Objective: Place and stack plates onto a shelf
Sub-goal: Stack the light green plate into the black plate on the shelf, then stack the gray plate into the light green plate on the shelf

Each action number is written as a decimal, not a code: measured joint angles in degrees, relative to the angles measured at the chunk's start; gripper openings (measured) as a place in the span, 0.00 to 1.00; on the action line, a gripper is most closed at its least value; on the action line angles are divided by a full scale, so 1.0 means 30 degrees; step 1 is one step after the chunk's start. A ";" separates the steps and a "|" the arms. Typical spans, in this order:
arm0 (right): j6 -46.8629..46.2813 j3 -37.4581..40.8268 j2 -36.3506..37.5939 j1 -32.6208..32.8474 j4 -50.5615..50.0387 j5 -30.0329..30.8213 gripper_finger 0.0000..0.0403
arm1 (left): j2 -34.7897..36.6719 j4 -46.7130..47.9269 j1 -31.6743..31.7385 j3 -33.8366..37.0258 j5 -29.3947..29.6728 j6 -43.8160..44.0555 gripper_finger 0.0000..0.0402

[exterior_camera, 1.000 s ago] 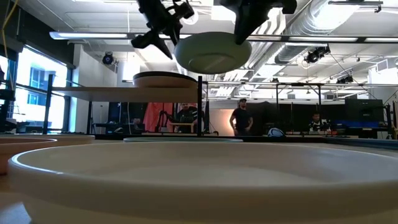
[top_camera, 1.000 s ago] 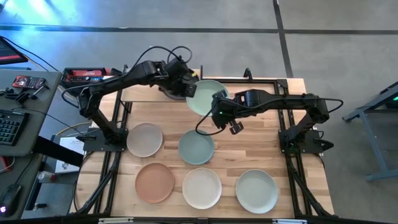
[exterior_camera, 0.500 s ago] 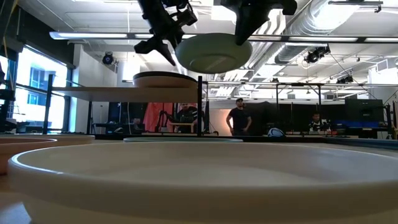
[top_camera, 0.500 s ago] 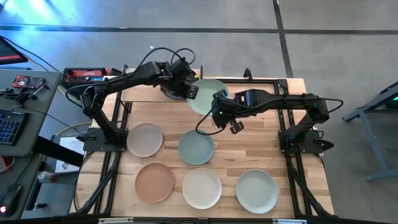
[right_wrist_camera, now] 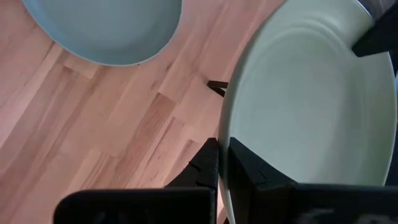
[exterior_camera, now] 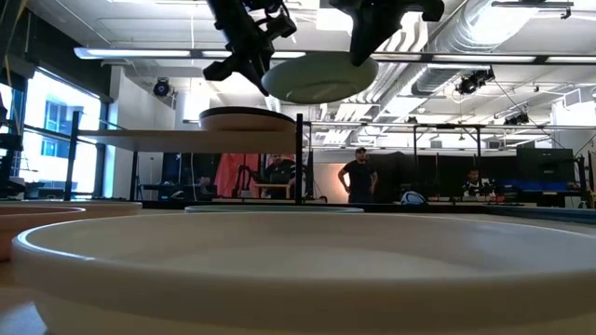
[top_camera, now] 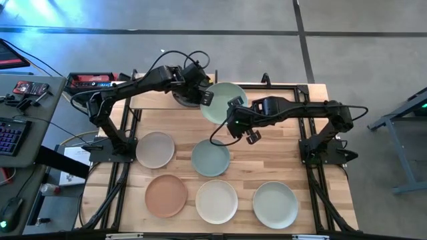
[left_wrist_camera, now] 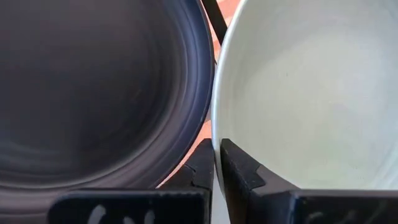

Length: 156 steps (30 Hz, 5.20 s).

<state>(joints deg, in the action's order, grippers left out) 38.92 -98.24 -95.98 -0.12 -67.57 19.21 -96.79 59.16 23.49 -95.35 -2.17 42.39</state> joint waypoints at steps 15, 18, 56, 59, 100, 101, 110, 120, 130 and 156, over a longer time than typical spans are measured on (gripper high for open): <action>-0.1329 0.0015 0.0070 0.0306 -0.0314 0.2755 0.25 | 0.0175 0.0545 0.0478 0.0000 0.0093 -0.0739 0.01; -0.1341 0.0015 0.0320 0.0291 -0.0629 0.3107 0.31 | 0.0609 0.0568 0.0821 0.0000 0.0029 -0.0909 0.01; -0.2487 0.0015 0.1388 0.0248 -0.1421 0.2797 0.35 | 0.1453 0.4478 0.7847 0.0007 0.0505 -0.1719 0.01; -0.2487 0.0015 0.1387 0.0248 -0.1421 0.2796 0.35 | 0.1100 0.4458 0.7847 0.0007 0.0619 -0.1719 0.01; -0.2480 0.0015 0.1370 0.0248 -0.1421 0.2890 0.35 | 0.1218 0.4432 0.8822 -0.0015 -0.1121 -0.3473 0.22; -0.2480 0.0015 0.1370 0.0248 -0.1421 0.2890 0.35 | 0.1260 0.4482 0.8986 -0.0015 -0.1126 -0.3354 0.22; -0.3029 0.0015 0.1370 0.0248 -0.1724 0.2876 0.35 | 0.2007 0.4655 0.9544 -0.0015 -0.2981 -0.3471 0.21; -0.9998 0.0226 0.1348 -0.0848 -0.3531 -0.0317 0.35 | 0.3379 0.4918 0.5910 -0.0015 -0.4364 -0.5389 0.21; -1.7225 0.0226 0.1348 -0.0942 -0.3178 -0.4820 0.35 | 0.3534 0.5307 -0.0628 -0.0012 -0.4357 -0.6721 0.21; -3.2089 0.0233 -0.2062 0.4931 -0.0717 -0.4254 0.35 | 0.4135 1.0239 -1.2691 0.0015 -0.1242 -0.7161 0.21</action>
<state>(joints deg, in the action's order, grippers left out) -57.35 -97.54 -102.17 14.67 -69.72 6.44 -84.39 89.87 -14.59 -95.31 -5.90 20.91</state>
